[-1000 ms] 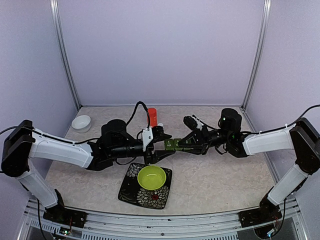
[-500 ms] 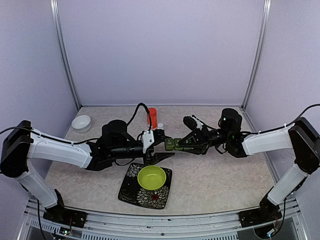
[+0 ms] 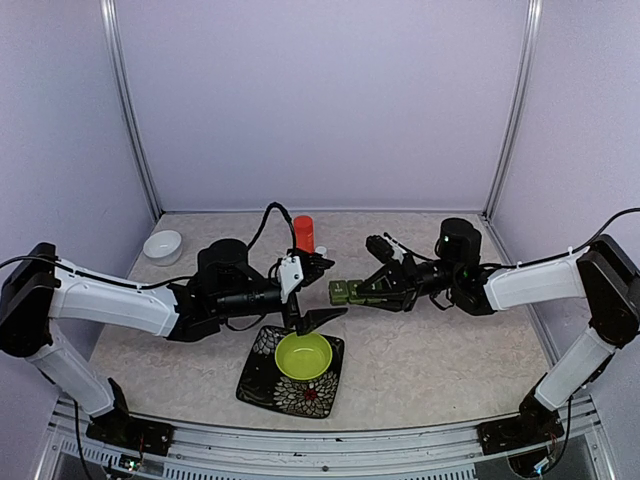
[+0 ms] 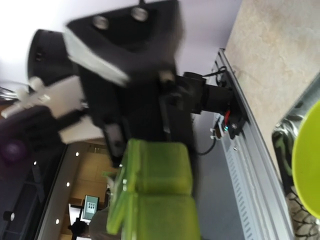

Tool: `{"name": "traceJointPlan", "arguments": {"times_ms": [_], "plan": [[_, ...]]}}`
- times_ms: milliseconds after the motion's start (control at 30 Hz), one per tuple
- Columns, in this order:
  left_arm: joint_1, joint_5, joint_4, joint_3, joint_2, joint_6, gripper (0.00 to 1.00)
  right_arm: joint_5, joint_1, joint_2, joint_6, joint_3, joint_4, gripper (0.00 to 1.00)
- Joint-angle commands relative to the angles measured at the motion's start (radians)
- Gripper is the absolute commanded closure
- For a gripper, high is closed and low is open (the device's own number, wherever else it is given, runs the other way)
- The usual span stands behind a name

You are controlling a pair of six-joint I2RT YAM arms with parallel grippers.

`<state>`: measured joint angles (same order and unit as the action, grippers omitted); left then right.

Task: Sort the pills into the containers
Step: Open the lid of the pill container.

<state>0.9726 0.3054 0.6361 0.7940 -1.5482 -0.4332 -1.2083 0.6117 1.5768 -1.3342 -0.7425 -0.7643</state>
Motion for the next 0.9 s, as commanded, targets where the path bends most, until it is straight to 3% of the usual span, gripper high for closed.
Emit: {"name": "traceJointPlan", "arguments": {"times_ms": [0, 267, 500, 867], "plan": [[-0.027, 0.021, 0.045, -0.011, 0.047, 0.082, 0.1, 0.01, -0.007, -0.012, 0.093, -0.004, 0.097, 1.0], [-0.046, 0.038, 0.01, 0.02, 0.045, 0.156, 0.09, 0.021, -0.006, -0.015, 0.131, -0.003, 0.132, 1.0], [-0.059, 0.037, 0.029, 0.02, 0.051, 0.205, 0.09, 0.048, -0.006, -0.028, 0.238, -0.018, 0.272, 1.0], [-0.076, -0.094, 0.007, 0.049, 0.03, 0.253, 0.08, 0.045, -0.006, -0.045, 0.293, -0.02, 0.326, 1.0]]}}
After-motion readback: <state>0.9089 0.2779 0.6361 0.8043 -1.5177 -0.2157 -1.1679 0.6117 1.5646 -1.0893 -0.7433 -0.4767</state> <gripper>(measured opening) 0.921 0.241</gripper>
